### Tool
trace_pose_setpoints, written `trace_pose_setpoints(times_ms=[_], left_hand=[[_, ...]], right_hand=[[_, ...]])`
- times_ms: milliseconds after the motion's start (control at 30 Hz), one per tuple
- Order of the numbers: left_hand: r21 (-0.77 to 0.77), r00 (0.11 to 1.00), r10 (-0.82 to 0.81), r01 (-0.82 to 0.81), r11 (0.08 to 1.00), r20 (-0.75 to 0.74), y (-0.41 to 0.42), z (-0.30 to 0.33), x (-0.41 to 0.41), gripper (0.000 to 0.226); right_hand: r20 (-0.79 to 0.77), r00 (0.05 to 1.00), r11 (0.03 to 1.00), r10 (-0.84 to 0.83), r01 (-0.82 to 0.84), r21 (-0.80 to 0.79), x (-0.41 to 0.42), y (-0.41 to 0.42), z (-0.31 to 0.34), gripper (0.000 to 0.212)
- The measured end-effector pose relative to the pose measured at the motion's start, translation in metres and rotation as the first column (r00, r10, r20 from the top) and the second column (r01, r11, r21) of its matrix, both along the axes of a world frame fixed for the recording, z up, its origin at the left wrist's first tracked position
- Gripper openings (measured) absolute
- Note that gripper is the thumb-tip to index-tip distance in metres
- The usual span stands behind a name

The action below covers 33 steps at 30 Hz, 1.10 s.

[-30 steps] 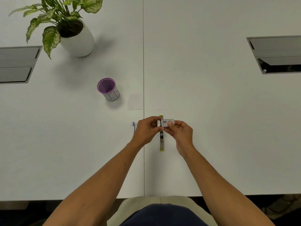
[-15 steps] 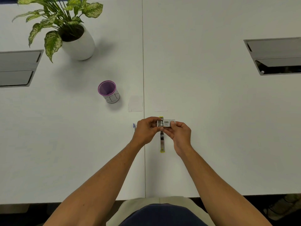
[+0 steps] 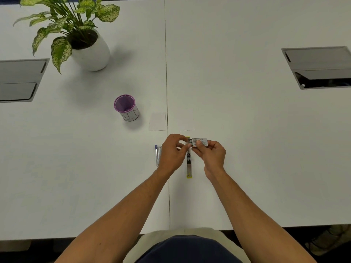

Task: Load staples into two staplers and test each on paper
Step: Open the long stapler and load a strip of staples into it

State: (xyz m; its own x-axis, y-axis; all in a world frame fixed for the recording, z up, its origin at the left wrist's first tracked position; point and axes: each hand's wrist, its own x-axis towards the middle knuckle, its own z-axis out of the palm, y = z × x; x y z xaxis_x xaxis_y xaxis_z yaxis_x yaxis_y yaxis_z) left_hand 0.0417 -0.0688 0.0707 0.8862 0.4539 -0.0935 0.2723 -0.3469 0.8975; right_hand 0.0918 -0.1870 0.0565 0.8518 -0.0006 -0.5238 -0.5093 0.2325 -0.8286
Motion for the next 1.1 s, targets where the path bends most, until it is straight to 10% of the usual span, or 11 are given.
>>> trace_pose_setpoints(times_ms=[367, 1100], left_hand=[[0.191, 0.988, 0.074, -0.047, 0.98, -0.139, -0.007, 0.002, 0.01, 0.018], [0.002, 0.941, 0.088, -0.092, 0.996, -0.326, -0.002, 0.009, 0.024, 0.017]], right_hand=[[0.041, 0.998, 0.998, -0.04, 0.042, -0.05, -0.002, 0.008, -0.005, 0.021], [0.111, 0.994, 0.99, -0.008, 0.023, -0.138, -0.004, 0.008, -0.008, 0.021]])
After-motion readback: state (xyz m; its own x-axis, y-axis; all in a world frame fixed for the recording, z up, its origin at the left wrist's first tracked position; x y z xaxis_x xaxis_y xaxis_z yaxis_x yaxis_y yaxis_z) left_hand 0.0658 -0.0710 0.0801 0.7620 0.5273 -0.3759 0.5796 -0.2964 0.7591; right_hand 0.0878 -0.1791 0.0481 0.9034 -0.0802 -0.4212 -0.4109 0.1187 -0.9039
